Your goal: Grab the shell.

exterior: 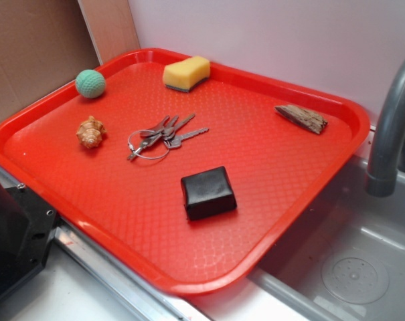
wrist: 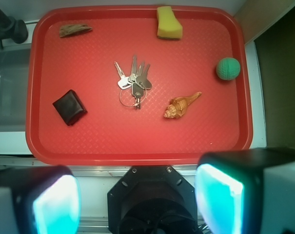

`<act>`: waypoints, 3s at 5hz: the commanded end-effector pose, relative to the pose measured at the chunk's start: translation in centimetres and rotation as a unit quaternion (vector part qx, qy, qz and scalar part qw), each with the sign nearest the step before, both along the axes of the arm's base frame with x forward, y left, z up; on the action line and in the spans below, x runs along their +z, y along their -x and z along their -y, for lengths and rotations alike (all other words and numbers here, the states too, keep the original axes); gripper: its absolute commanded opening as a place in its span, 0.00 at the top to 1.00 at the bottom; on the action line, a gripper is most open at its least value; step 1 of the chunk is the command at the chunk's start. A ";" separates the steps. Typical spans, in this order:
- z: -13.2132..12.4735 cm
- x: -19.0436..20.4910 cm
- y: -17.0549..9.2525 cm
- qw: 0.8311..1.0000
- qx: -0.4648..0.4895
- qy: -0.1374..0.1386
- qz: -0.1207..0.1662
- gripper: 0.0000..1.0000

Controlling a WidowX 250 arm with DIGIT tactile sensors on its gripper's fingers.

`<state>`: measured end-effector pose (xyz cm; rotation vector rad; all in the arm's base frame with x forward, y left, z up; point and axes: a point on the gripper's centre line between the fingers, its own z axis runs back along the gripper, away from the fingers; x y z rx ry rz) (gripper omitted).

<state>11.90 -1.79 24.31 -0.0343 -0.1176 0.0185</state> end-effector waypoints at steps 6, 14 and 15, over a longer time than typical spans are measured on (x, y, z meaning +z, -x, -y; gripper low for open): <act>1.1 -1.8 -3.0 1.000 -0.009 0.007 0.020 0.00; -5.1 -6.9 -4.8 0.980 0.181 0.072 -0.043 0.00; -6.9 -7.1 -7.0 0.974 0.215 0.061 -0.021 0.00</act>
